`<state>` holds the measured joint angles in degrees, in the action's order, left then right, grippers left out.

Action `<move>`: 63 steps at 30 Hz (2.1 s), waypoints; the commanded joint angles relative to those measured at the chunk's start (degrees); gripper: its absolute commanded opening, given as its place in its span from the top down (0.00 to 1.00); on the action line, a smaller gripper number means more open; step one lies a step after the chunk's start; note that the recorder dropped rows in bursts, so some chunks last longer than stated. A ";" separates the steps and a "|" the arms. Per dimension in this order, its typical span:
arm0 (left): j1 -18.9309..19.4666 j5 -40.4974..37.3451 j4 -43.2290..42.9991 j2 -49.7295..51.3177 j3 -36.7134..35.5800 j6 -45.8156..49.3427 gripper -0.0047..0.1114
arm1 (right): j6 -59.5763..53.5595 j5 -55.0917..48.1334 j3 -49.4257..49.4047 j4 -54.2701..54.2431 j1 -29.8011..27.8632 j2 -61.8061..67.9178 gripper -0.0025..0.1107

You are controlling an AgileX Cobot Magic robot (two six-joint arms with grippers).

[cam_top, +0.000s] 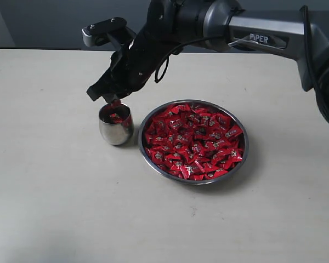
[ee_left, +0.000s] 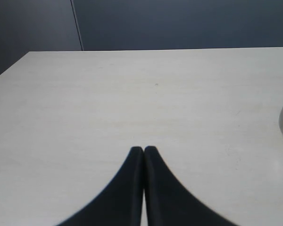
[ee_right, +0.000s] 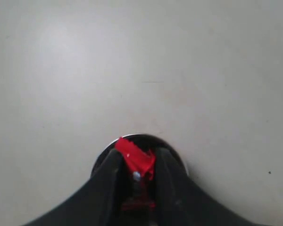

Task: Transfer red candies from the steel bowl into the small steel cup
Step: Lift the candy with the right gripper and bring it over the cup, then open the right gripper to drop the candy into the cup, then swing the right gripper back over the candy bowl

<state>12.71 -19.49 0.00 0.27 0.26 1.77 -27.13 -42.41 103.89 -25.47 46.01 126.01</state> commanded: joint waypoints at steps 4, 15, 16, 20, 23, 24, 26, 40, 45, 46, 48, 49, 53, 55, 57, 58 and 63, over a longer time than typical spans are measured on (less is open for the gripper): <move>-0.27 0.58 0.35 -0.27 -0.26 -0.08 0.96 | -0.02 1.06 0.37 -0.04 0.44 0.34 0.99; -0.27 0.58 0.35 -0.27 -0.26 -0.08 0.96 | 0.12 0.51 0.37 -0.04 0.44 0.55 0.67; -0.27 0.58 0.35 -0.27 -0.26 -0.08 0.96 | 0.12 0.51 0.37 -0.04 0.44 0.55 0.66; -0.27 0.58 0.35 -0.27 -0.26 -0.08 0.96 | 0.12 0.39 0.37 0.37 0.44 0.55 0.66; -0.27 0.58 0.35 -0.27 -0.26 -0.08 0.96 | 0.12 0.28 0.37 0.61 0.44 0.55 0.66; -0.27 0.58 0.35 -0.27 -0.26 -0.08 0.96 | 0.12 0.13 0.37 0.61 0.44 0.55 0.66; -0.27 0.58 0.35 -0.27 -0.26 -0.08 0.96 | 0.12 -0.35 0.37 0.61 0.44 0.42 0.66; -0.27 0.58 0.35 -0.27 -0.26 -0.08 0.96 | 0.12 -10.85 0.37 4.65 -3.69 -8.76 0.66; -0.27 0.58 0.35 -0.27 -0.26 -0.08 0.96 | 0.12 -12.65 -1.62 4.32 -7.89 -13.40 0.66; -0.27 0.58 0.35 -0.27 -0.26 -0.08 0.96 | 0.12 -12.30 -3.14 4.23 -8.76 -14.65 0.66; -0.27 0.58 0.35 -0.27 -0.26 -0.08 0.96 | 0.12 -11.09 -7.21 4.10 -10.29 -17.24 0.66; -0.27 0.58 0.35 -0.27 -0.26 -0.08 0.96 | -0.14 -9.78 -9.77 3.83 -11.01 -18.83 0.66; -0.27 0.58 0.35 -0.27 -0.26 -0.08 0.96 | -1.12 -2.56 -20.03 3.11 -12.89 -25.62 0.66; -0.27 0.58 0.35 -0.27 -0.26 -0.08 0.96 | -1.34 2.39 -26.13 3.34 -13.70 -29.33 0.66; -0.27 0.58 0.35 -0.27 -0.26 -0.08 0.96 | -1.34 6.77 -32.06 3.61 -14.45 -32.34 0.66; -0.27 0.58 0.35 -0.27 -0.26 -0.08 0.96 | -1.34 8.64 -34.83 3.79 -14.64 -33.75 0.66; -0.27 0.58 0.35 -0.27 -0.26 -0.08 0.96 | -1.34 12.79 -44.74 7.11 -14.64 -36.25 0.66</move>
<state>12.71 -19.49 0.00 0.27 0.26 1.77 -28.04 -32.37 63.49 -19.49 31.66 90.74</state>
